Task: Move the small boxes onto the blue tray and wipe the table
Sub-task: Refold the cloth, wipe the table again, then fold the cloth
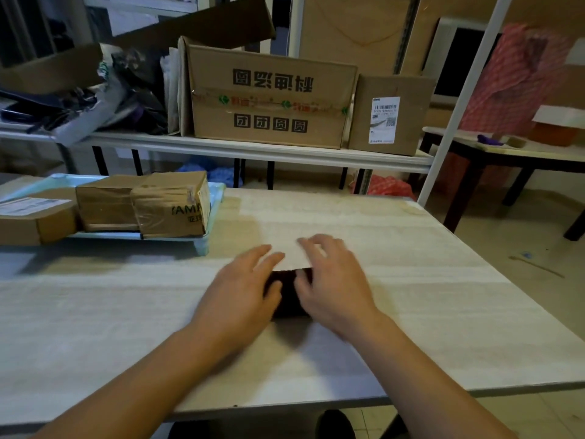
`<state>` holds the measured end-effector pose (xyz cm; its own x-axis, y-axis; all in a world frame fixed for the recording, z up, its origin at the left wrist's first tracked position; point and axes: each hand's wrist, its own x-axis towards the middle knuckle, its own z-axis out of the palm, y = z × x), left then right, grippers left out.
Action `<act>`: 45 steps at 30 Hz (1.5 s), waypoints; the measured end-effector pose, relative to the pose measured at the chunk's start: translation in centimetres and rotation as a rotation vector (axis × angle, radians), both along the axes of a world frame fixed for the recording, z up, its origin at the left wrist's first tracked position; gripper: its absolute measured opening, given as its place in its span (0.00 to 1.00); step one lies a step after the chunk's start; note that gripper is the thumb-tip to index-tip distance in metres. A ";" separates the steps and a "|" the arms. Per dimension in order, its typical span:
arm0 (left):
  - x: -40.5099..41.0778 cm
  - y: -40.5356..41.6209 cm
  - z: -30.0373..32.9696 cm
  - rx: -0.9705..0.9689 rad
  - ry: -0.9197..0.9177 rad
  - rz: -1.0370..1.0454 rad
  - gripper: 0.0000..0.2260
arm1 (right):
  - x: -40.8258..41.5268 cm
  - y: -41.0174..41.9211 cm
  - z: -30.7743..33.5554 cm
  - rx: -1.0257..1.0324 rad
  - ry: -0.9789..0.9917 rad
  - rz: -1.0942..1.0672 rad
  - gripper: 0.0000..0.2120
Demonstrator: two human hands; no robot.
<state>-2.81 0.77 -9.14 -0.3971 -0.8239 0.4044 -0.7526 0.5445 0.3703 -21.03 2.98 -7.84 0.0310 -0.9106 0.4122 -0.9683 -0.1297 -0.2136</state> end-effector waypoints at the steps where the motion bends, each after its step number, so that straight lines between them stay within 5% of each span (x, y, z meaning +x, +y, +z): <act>1: -0.3 -0.3 -0.6 0.038 -0.100 -0.019 0.26 | 0.3 -0.4 -0.3 0.086 0.011 0.108 0.26; 5: 0.6 -1.2 -2.9 0.248 -0.272 -0.004 0.29 | 0.1 -1.2 -2.6 0.434 0.035 0.223 0.27; 9: 0.7 -1.1 -2.3 0.295 -0.231 -0.032 0.30 | 0.0 -1.3 -2.8 0.444 0.021 0.227 0.27; 12: 2.2 -0.6 -1.0 0.371 -0.037 -0.084 0.31 | -0.2 -0.8 -1.7 0.394 0.039 0.288 0.29; 18: 5.7 -0.2 -0.7 0.281 0.082 0.003 0.27 | 2.2 -0.4 -1.4 0.419 0.171 0.453 0.30; 31: 5.8 -0.8 -2.2 0.173 -0.023 0.109 0.26 | 3.0 -6.0 -2.4 0.465 0.015 0.158 0.25; 37: 5.7 -0.8 -2.1 0.127 0.009 0.115 0.22 | 1.3 -3.5 -0.2 0.625 0.066 0.348 0.34; 41: 5.6 -0.8 -2.1 0.111 0.042 0.121 0.22 | -0.8 -4.4 0.0 0.424 0.292 0.488 0.28; 45: 5.3 -0.8 -2.0 0.107 0.041 0.115 0.22 | -0.1 -5.2 -2.0 0.459 0.138 0.550 0.26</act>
<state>2.53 -0.07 -11.12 -0.2826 -0.9022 0.3257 -0.7909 0.4113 0.4531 -21.16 -2.23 -9.84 0.5582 -0.8283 -0.0484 -0.8106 -0.5320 -0.2447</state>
